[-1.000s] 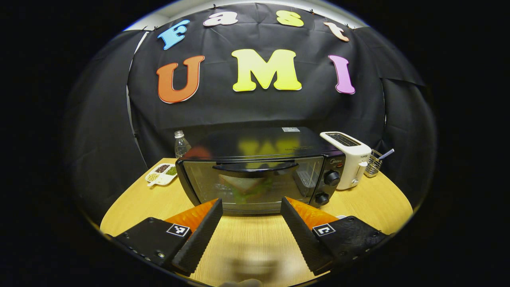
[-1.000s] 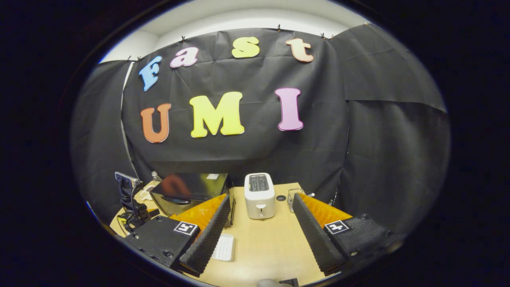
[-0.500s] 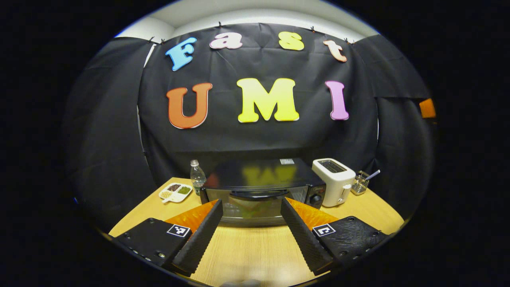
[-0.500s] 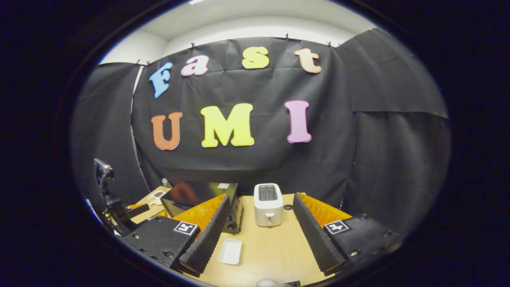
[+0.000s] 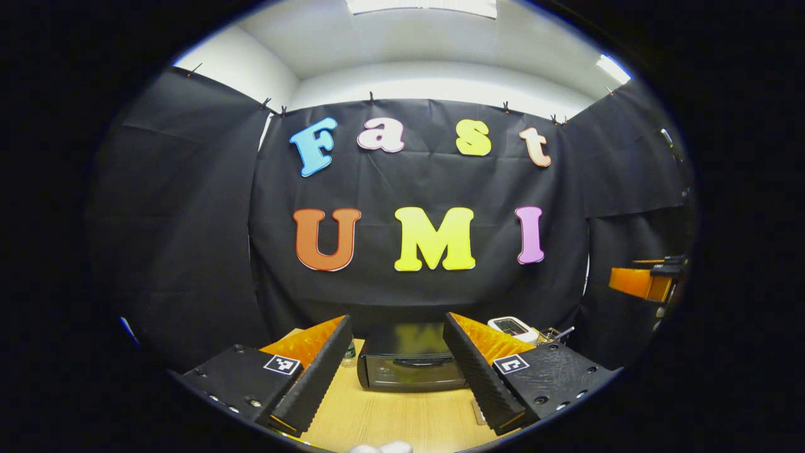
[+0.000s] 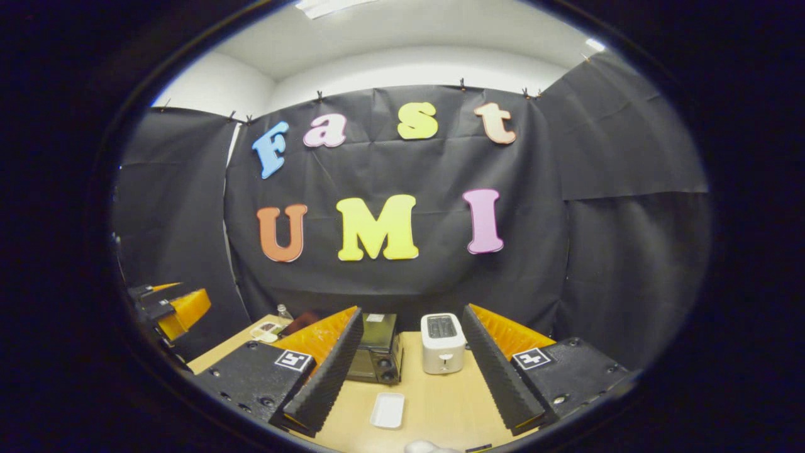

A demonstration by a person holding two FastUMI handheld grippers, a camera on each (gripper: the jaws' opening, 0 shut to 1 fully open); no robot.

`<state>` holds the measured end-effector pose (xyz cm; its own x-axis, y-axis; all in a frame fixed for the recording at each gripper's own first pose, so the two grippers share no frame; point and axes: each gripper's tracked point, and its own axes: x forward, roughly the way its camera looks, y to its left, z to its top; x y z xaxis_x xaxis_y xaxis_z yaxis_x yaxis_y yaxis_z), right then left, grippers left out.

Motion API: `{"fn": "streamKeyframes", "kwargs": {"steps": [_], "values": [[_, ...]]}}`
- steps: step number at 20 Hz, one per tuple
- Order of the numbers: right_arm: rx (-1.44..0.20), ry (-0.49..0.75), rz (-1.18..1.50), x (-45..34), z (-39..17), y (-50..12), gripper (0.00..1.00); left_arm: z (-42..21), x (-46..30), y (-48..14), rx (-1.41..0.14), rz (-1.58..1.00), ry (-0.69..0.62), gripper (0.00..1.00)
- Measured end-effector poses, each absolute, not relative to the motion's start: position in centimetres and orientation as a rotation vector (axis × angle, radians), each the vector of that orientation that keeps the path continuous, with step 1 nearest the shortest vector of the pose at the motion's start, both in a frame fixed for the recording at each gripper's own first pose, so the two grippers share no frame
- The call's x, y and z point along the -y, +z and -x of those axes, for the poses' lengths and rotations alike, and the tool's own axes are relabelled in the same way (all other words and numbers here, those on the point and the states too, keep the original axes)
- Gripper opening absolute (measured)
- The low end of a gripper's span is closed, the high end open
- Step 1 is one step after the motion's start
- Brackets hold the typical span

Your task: Open the electric oven with the left hand, put the food in, and close the electric oven.

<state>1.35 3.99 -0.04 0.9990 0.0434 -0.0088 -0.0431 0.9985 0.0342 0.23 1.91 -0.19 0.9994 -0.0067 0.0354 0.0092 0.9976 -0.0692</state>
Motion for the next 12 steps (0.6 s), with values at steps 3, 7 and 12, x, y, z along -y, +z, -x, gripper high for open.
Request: {"fn": "streamKeyframes", "kwargs": {"steps": [3, 7, 12], "values": [[0.009, 0.040, -0.037, -4.8, -0.3, 0.4, 0.90, 1.2, -2.6, 1.5, 0.066, 0.059, 0.004, 0.95], [0.033, 0.031, -0.022, -5.3, 1.1, 1.3, 1.00, 2.1, -2.3, 2.0, 0.061, 0.054, -0.018, 0.95], [0.047, 0.019, -0.021, -5.1, 2.2, 2.0, 0.90, 2.6, -1.8, 2.3, 0.073, 0.051, -0.038, 0.95]]}}
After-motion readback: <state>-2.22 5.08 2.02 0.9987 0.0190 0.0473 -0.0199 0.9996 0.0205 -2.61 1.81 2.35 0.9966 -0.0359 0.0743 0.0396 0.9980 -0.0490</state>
